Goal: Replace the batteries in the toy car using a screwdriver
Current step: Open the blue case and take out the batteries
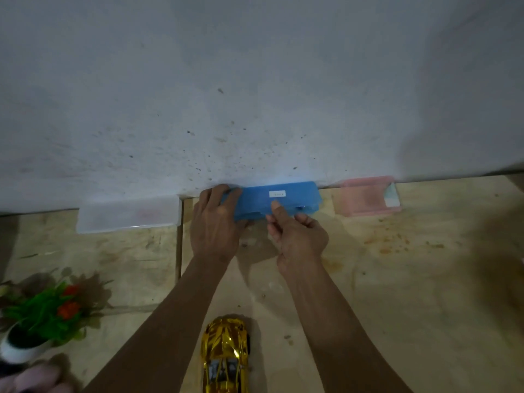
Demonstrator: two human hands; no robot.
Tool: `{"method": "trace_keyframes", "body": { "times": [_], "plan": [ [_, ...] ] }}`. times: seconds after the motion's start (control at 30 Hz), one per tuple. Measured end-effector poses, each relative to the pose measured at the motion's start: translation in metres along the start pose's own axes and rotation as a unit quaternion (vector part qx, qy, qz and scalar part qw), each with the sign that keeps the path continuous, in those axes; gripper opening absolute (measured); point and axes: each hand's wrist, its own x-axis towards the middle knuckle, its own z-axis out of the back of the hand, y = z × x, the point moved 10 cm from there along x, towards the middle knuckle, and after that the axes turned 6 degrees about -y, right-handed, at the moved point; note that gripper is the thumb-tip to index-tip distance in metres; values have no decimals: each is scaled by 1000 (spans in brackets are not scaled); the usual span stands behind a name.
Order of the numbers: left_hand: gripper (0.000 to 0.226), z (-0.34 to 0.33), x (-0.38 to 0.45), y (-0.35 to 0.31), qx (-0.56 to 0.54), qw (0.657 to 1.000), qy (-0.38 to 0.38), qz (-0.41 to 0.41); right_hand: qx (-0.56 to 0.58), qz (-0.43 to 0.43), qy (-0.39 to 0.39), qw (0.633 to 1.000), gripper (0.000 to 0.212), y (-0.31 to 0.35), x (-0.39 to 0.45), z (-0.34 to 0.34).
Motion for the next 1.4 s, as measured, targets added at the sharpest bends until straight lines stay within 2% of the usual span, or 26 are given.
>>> {"method": "trace_keyframes", "body": {
  "times": [0.1, 0.2, 0.27, 0.37, 0.47, 0.57, 0.73, 0.93, 1.07, 1.27, 1.4],
  "plan": [
    [77, 4, -4, 0, -28, 999, -12, 33, -5, 60, 42, 997, 34, 16, -1, -5],
    [90, 13, -14, 7, -80, 990, -42, 113, -72, 192, 97, 974, 29, 50, -2, -21],
    [87, 18, -24, 8, -91, 984, -62, 141, -144, 284, 129, 939, 29, 70, -3, -32],
    [62, 14, -32, 3, -81, 987, -46, 132, -245, 410, 161, 864, 30, 92, -6, -45],
    [54, 7, -32, 3, -85, 989, -26, 116, -327, 486, 197, 786, 28, 100, -13, -54],
    [61, -2, -25, 11, -92, 989, -2, 112, -386, 522, 227, 726, 29, 103, -18, -55],
    [70, -3, -20, 9, -104, 986, 28, 127, -463, 569, 225, 641, 23, 102, -17, -51],
    [75, 0, -18, 11, -102, 984, 36, 139, -612, 566, 226, 505, 41, 65, -21, -64],
    [76, 0, -19, 14, -98, 984, 36, 147, -627, 548, 259, 488, 42, 44, -14, -72],
    [78, -2, -17, 14, -74, 990, 41, 111, -635, 590, 274, 416, 57, 25, -15, -81],
    [74, 2, -16, 10, -78, 991, 27, 105, -653, 586, 249, 410, 54, 20, -14, -86]
  ]
}}
